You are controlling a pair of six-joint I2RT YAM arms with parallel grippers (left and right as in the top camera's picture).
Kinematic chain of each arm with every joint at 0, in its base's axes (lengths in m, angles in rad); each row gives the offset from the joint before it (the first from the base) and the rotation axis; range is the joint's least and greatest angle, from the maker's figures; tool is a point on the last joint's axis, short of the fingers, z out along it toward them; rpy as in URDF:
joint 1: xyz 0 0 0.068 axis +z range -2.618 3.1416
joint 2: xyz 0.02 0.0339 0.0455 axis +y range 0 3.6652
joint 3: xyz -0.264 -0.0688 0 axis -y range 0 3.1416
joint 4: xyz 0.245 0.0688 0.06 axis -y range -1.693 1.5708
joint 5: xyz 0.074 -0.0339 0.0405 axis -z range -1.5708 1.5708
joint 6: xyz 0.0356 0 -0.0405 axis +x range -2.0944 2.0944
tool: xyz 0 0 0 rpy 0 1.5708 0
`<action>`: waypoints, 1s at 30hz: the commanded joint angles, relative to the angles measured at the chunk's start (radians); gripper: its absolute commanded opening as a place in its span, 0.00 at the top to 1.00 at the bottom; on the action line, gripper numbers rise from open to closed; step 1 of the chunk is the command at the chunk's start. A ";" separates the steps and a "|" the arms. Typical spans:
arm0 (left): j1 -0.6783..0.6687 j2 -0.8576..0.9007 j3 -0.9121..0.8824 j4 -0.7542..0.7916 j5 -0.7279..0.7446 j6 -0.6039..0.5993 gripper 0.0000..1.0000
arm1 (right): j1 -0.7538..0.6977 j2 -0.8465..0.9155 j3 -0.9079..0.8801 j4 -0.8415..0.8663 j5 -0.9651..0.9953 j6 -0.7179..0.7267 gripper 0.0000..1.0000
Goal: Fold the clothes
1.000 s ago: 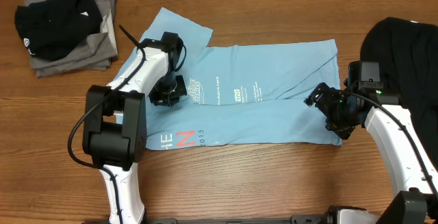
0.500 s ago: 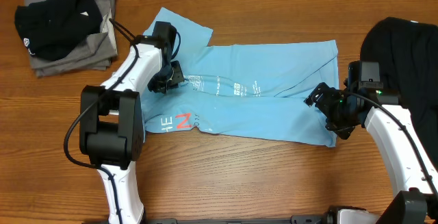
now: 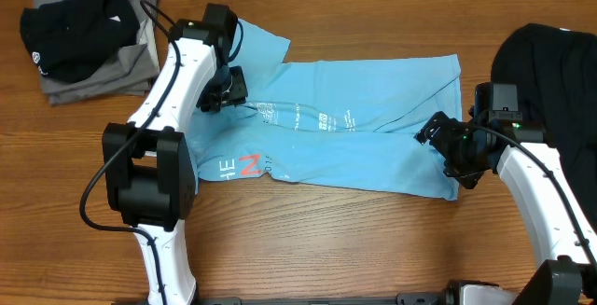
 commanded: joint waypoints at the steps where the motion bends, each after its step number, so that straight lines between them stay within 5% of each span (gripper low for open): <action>1: 0.013 0.000 -0.011 0.002 -0.015 0.004 0.54 | 0.004 -0.020 -0.006 0.003 0.009 -0.008 0.00; 20: 0.018 0.112 -0.018 0.056 0.015 -0.034 0.50 | 0.004 -0.020 -0.006 0.006 0.010 -0.008 0.00; 30: 0.017 0.119 -0.016 0.150 0.039 -0.029 0.60 | 0.004 -0.020 -0.006 0.017 0.010 -0.008 0.00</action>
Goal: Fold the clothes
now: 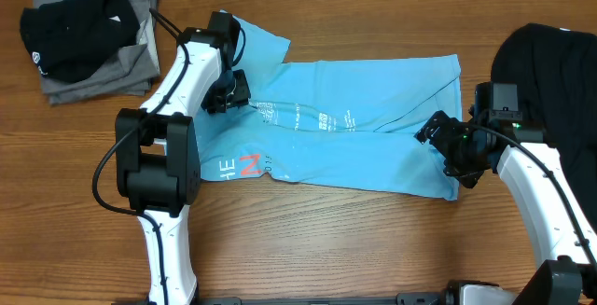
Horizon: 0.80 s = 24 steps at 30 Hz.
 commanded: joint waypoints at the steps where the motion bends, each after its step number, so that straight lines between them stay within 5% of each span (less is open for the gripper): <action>1: 0.009 0.015 -0.006 0.014 0.028 -0.002 0.62 | 0.003 -0.020 -0.006 0.010 0.010 -0.007 0.00; 9: 0.009 0.015 -0.006 0.105 0.032 0.021 0.68 | 0.003 -0.020 -0.006 0.020 0.010 -0.007 0.00; 16: 0.009 0.014 0.004 0.246 0.113 0.021 0.50 | 0.003 -0.020 -0.006 0.007 0.010 -0.007 0.00; 24: 0.009 -0.004 0.194 0.012 0.131 0.110 0.59 | 0.003 -0.020 -0.006 0.001 0.010 -0.008 0.00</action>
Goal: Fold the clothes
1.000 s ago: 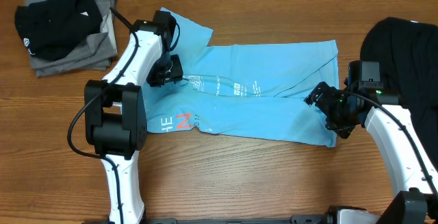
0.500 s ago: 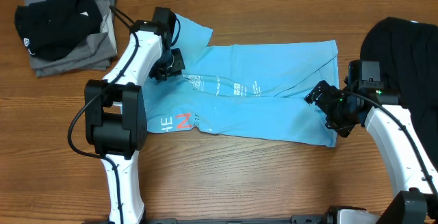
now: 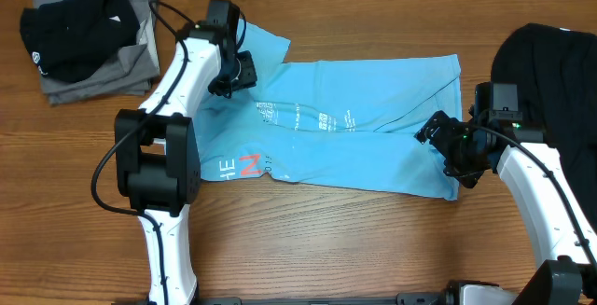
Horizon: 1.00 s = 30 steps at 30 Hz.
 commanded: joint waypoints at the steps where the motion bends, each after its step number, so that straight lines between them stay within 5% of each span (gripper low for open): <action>1: 0.009 -0.009 0.133 -0.121 0.022 0.057 0.59 | 0.004 -0.020 -0.006 0.002 0.010 -0.008 0.00; 6: 0.005 -0.032 0.237 -0.445 0.023 0.010 0.60 | 0.004 -0.020 -0.006 0.000 0.010 -0.008 0.04; 8: -0.003 -0.034 0.234 -0.532 0.021 0.011 0.61 | 0.004 -0.020 -0.006 0.000 0.010 -0.008 0.20; 11: -0.019 -0.032 0.196 -0.612 0.013 0.012 0.66 | 0.004 -0.020 -0.007 0.000 0.010 -0.008 0.64; 14: -0.039 -0.032 0.142 -0.619 0.006 0.011 0.93 | 0.004 -0.019 -0.021 0.014 0.010 -0.008 0.94; 30: -0.138 -0.033 -0.254 -0.414 0.017 -0.046 0.96 | 0.004 0.118 -0.032 0.051 0.010 -0.007 0.96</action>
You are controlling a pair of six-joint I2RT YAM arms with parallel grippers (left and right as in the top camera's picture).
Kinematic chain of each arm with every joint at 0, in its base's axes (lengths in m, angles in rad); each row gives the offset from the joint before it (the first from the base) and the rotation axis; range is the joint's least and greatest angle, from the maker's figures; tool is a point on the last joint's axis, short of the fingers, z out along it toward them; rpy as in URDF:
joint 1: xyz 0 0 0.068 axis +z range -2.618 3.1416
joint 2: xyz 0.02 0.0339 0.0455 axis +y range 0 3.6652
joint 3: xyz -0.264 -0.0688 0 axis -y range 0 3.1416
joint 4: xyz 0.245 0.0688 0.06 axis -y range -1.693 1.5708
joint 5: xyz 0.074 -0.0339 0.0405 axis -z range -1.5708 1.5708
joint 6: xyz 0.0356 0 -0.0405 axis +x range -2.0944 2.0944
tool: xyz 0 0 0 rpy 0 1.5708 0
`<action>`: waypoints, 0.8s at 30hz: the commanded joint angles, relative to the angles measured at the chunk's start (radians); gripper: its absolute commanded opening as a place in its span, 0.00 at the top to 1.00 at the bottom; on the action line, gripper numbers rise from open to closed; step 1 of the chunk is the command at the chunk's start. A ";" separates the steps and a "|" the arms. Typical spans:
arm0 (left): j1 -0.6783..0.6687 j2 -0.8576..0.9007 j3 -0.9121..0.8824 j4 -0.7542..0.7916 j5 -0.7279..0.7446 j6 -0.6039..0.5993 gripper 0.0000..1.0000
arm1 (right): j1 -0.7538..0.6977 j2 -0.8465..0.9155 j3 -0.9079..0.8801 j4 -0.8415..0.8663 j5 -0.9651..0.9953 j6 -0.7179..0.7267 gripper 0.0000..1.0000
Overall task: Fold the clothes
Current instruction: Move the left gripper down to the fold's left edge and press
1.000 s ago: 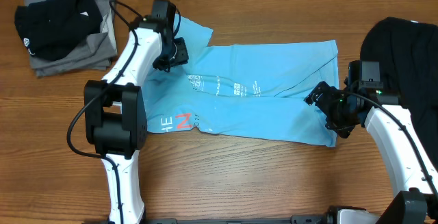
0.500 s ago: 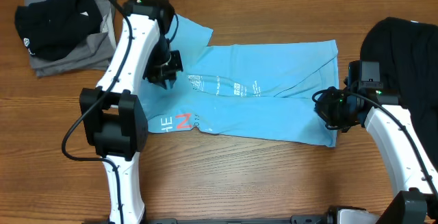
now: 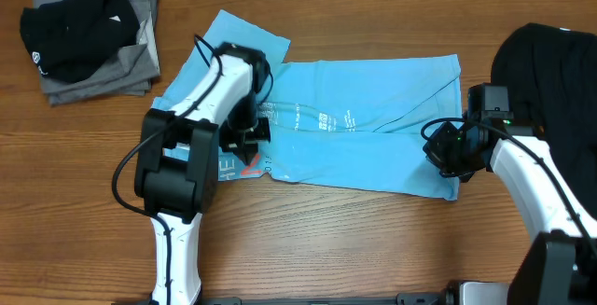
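A light blue T-shirt lies spread across the wooden table, with its far long edge folded in over the middle. White print runs along that fold, and a red letter sits at the near left. My left gripper is low over the shirt's near-left part and partly covers the red letter. At the shirt's near-right corner my right gripper rests on the cloth. The overhead view does not show how either gripper's jaws stand. The shirt's left sleeve sticks out at the far left, uncovered.
A pile of folded grey and black clothes sits at the far left corner. A black garment lies at the right edge behind my right arm. Bare wood runs along the table's near side.
My left gripper has moved from the sleeve area at the shirt's far left down to the near-left part by the red letter. My right gripper has shifted slightly left. The shirt's outline looks unchanged.
My left gripper was first on the shirt's left part just below the sleeve, and stayed there a second later. Then it was higher, at the sleeve's base. Now it is down by the red print. My right gripper stayed at the near-right corner throughout.
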 commanded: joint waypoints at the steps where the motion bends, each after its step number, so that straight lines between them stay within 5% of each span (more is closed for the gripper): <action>1: -0.002 -0.019 -0.055 0.029 0.010 -0.033 0.96 | 0.004 0.039 -0.005 0.006 0.009 -0.004 0.96; 24: 0.019 -0.019 -0.231 0.069 -0.061 -0.078 0.96 | 0.002 0.217 -0.056 0.020 0.095 0.179 0.96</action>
